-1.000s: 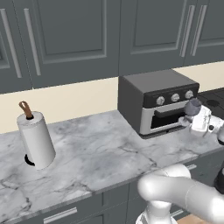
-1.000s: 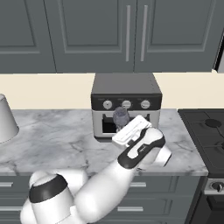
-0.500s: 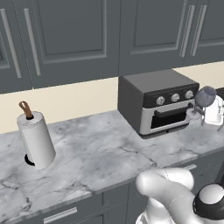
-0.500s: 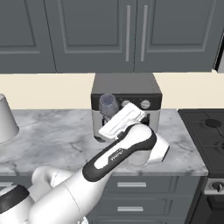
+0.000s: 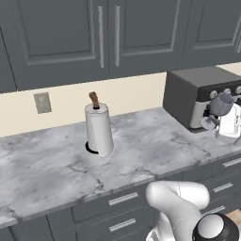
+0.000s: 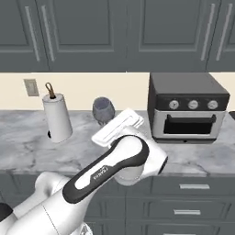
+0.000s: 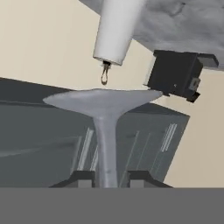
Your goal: Retrieve the wine glasses from the counter and place one next to each plate.
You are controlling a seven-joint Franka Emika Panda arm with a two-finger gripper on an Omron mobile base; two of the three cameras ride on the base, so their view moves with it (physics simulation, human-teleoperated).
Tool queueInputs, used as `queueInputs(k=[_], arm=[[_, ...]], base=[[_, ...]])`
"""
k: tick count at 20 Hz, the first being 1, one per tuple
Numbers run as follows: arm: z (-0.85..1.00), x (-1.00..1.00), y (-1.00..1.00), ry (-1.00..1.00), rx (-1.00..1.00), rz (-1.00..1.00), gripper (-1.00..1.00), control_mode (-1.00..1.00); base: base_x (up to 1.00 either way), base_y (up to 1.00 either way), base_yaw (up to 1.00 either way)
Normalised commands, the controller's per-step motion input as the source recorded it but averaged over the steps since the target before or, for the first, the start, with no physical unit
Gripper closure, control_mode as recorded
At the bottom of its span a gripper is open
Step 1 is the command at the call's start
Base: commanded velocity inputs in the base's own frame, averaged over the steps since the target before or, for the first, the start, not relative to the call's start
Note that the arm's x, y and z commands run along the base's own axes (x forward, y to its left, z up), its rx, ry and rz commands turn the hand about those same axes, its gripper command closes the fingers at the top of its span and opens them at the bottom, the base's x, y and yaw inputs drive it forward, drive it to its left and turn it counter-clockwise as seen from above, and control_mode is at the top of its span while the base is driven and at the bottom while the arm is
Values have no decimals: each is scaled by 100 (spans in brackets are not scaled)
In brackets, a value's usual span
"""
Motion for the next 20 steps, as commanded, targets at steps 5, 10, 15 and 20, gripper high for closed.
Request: queueInputs(k=[5,10,15,20], arm=[[0,0,0,0,0,0,100,100],[0,0,0,0,0,0,100,100],[0,0,0,0,0,0,100,100],[0,0,0,0,0,0,100,100]], base=[[-31,87,71],[-7,24,99],[-1,13,100],[-9,34,99]])
